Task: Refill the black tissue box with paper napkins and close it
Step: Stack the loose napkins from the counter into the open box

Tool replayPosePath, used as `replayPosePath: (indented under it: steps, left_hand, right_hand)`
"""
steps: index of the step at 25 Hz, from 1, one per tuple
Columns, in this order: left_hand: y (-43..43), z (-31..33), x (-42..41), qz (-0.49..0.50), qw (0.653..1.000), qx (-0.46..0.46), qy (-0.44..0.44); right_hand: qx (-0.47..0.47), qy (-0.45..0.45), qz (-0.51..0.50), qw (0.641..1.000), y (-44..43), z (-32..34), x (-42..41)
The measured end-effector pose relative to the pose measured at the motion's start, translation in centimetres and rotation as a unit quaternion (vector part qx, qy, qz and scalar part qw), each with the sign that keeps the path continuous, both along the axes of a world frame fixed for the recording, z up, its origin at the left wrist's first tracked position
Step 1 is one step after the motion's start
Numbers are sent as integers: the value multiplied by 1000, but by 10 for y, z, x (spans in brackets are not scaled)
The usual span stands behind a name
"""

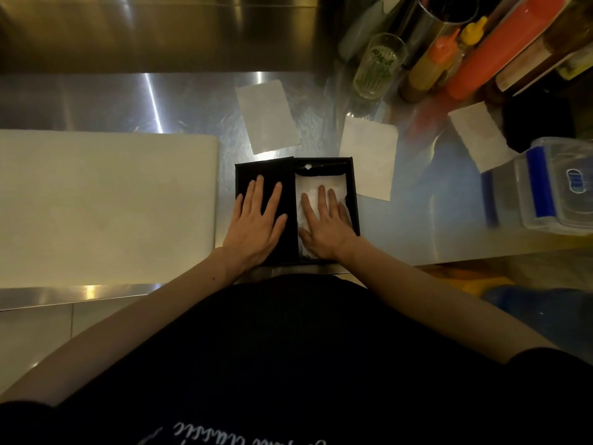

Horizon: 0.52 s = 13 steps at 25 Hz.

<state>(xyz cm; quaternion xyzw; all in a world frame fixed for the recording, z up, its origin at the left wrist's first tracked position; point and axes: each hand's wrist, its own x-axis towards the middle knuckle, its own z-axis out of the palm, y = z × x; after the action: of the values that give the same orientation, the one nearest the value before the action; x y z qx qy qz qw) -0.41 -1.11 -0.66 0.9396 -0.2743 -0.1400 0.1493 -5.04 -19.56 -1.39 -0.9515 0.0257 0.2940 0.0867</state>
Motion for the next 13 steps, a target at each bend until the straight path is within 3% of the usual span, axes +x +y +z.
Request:
replayPosePath:
  steps: [5,9,13]
  left_hand:
    - [2,-3,1,-3,1000,-6,-3]
    - [2,-4,-1,1,1000,-13,-1]
    - [0,-3,-1,3,1000,-14,-4]
  right_hand:
    - [41,-145,-23,988,-3,19,0]
    - [107,-291,-97,946,-21,43,4]
    - [149,-361,-179,903,-46,50,12]
